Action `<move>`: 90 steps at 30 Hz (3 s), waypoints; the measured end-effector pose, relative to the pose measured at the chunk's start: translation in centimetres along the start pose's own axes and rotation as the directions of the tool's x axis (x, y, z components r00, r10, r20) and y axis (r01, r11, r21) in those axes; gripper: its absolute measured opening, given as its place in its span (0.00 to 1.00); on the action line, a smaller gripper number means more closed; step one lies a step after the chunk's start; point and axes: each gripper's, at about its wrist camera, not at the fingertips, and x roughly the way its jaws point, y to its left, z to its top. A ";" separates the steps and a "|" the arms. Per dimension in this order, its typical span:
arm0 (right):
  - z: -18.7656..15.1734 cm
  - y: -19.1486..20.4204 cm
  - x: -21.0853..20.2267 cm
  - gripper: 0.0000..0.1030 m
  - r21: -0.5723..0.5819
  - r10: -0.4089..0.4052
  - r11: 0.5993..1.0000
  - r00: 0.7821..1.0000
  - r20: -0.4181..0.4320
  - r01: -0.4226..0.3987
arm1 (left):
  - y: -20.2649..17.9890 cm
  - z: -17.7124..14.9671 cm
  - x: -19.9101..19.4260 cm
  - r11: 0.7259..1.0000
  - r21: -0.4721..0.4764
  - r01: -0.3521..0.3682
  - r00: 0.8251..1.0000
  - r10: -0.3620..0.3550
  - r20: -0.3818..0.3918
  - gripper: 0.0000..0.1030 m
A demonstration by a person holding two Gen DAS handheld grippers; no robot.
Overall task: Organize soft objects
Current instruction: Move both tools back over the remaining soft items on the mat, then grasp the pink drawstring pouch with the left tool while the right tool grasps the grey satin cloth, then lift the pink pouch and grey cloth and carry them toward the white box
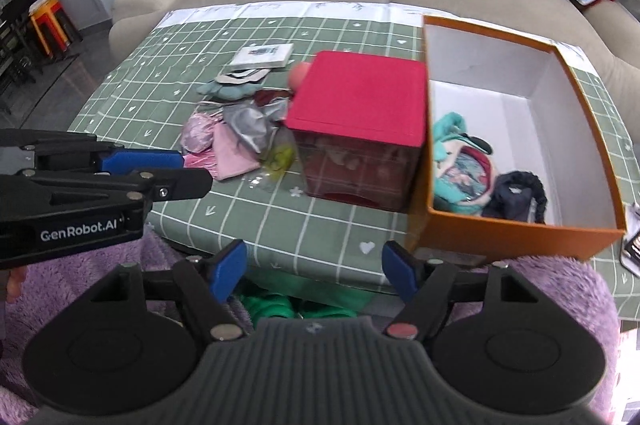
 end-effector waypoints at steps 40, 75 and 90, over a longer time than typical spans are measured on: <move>11.4 8.5 12.3 0.47 -0.365 0.135 0.917 0.986 -0.101 -0.163 | 14.3 1.6 4.4 0.998 0.006 -0.058 0.994 0.058 -0.094 0.67; 15.3 8.5 23.2 0.00 -0.160 0.122 0.971 0.944 -0.306 -0.177 | 18.2 2.5 14.0 0.965 0.261 0.005 0.963 0.066 -0.262 0.51; 17.2 8.4 15.7 0.00 -0.208 0.131 0.965 0.981 -0.140 -0.159 | 16.9 5.8 7.0 0.966 0.215 -0.142 0.975 0.174 -0.138 0.50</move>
